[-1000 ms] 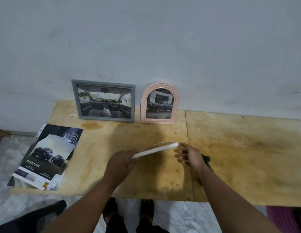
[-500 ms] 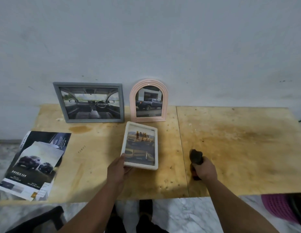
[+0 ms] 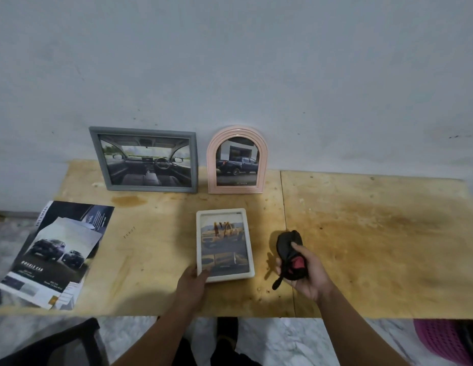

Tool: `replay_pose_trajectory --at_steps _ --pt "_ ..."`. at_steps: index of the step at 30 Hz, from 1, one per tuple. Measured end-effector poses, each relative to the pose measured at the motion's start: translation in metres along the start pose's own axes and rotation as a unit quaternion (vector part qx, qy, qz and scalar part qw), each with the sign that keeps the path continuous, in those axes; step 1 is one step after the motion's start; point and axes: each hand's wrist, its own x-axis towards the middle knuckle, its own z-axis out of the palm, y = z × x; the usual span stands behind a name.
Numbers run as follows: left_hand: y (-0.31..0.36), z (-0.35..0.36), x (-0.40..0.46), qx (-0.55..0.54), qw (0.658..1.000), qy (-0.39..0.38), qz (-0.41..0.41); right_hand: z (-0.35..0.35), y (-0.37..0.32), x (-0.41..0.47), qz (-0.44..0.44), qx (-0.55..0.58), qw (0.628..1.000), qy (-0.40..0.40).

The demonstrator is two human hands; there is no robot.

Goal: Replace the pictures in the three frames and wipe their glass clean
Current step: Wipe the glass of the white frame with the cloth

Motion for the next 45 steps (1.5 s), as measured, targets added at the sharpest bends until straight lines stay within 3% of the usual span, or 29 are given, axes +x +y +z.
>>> replay_pose_trajectory --at_steps 5,8,13,17,19,24,31,39,43,45 --pt "0.002 -0.005 -0.001 0.132 0.99 -0.007 0.059 0.026 0.011 0.01 0.048 -0.139 0.989 -0.022" --pt "-0.001 -0.009 0.002 0.24 0.969 0.007 0.065 0.04 0.019 0.014 0.012 -0.274 0.961 -0.029" --pt "-0.011 -0.026 0.009 0.38 0.911 0.044 0.154 0.067 0.032 0.018 -0.047 -0.417 0.907 -0.03" --pt "-0.013 -0.038 0.038 0.484 0.837 0.041 0.25 0.084 0.038 0.04 -0.098 -0.497 0.862 0.005" --pt "-0.014 -0.043 0.052 0.529 0.808 0.013 0.259 0.092 0.039 0.057 -0.151 -0.57 0.808 0.023" --pt "-0.015 -0.05 0.073 0.6 0.737 -0.049 0.306 0.12 0.028 0.083 -0.306 -0.727 0.615 0.015" --pt "-0.044 -0.039 0.091 0.556 0.726 0.012 0.405 0.156 0.047 0.126 -0.314 -0.847 0.43 0.0" --pt "-0.051 -0.035 0.093 0.536 0.725 0.047 0.43 0.115 0.099 0.113 -0.322 -0.863 0.388 -0.03" --pt "-0.052 -0.036 0.093 0.535 0.731 0.037 0.422 0.096 0.123 0.073 -0.312 -0.861 0.397 -0.058" --pt "-0.05 -0.038 0.094 0.539 0.734 0.025 0.413 0.094 0.121 0.064 -0.284 -0.858 0.418 -0.093"
